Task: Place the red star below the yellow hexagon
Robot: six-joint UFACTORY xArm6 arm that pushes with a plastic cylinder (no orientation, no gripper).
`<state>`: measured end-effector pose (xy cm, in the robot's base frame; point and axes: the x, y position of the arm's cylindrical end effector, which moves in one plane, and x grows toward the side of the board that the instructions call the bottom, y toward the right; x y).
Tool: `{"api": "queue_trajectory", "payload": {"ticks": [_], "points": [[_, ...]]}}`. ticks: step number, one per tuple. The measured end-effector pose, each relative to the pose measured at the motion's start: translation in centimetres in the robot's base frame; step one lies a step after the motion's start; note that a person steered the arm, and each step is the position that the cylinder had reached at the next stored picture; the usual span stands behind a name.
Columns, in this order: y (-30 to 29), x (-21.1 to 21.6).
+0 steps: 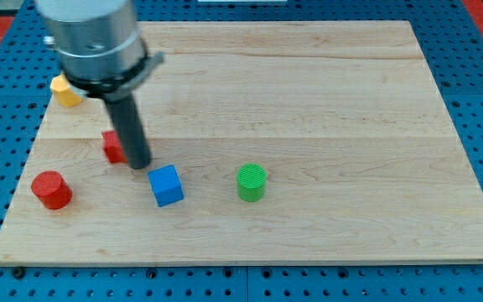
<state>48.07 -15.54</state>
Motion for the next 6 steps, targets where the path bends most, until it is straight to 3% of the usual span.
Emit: {"api": "queue_trajectory", "payload": {"ticks": [1,2,4,6], "points": [[-2.7,-0.8],[0.5,-2.0],[-7.1,-2.2],[-7.6,-2.7]]}}
